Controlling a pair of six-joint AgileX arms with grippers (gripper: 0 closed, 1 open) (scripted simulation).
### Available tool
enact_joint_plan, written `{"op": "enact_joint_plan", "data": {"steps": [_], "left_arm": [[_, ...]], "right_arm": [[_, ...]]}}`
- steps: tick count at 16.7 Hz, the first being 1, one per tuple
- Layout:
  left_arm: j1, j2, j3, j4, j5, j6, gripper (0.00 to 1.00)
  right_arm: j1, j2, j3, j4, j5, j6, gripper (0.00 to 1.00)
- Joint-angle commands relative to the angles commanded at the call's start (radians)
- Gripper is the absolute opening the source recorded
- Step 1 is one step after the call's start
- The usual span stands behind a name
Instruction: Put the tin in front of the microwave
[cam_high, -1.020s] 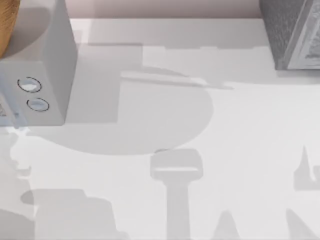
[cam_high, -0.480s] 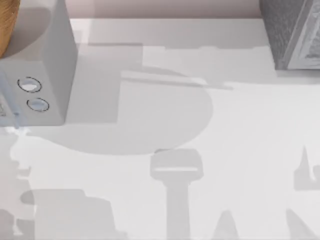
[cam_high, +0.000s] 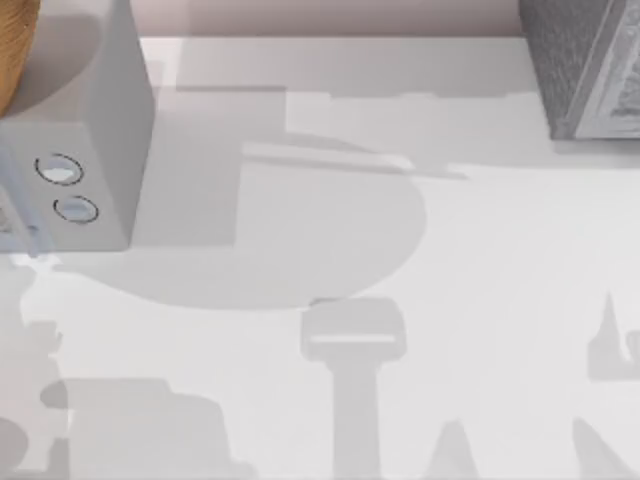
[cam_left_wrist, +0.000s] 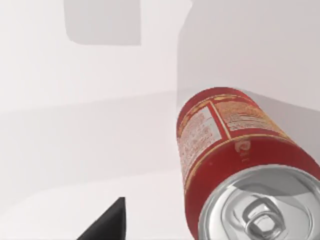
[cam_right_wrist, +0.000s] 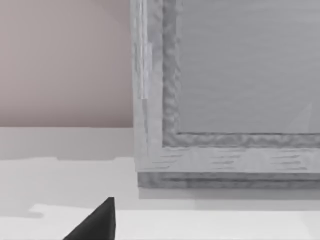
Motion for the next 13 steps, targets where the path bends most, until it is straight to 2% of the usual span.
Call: {"op": "enact_joint_plan", "data": {"steps": [5, 13], "left_arm": [[0.0, 0.0, 0.004, -0.004, 0.0, 0.0, 1.0], [-0.003, -0.024, 0.143, -0.166, 0.0, -0.003, 1.0]], "right_arm": [[0.0, 0.0, 0.0, 0.0, 0.0, 0.0, 1.0], [0.0, 0.0, 0.0, 0.0, 0.0, 0.0, 1.0]]}}
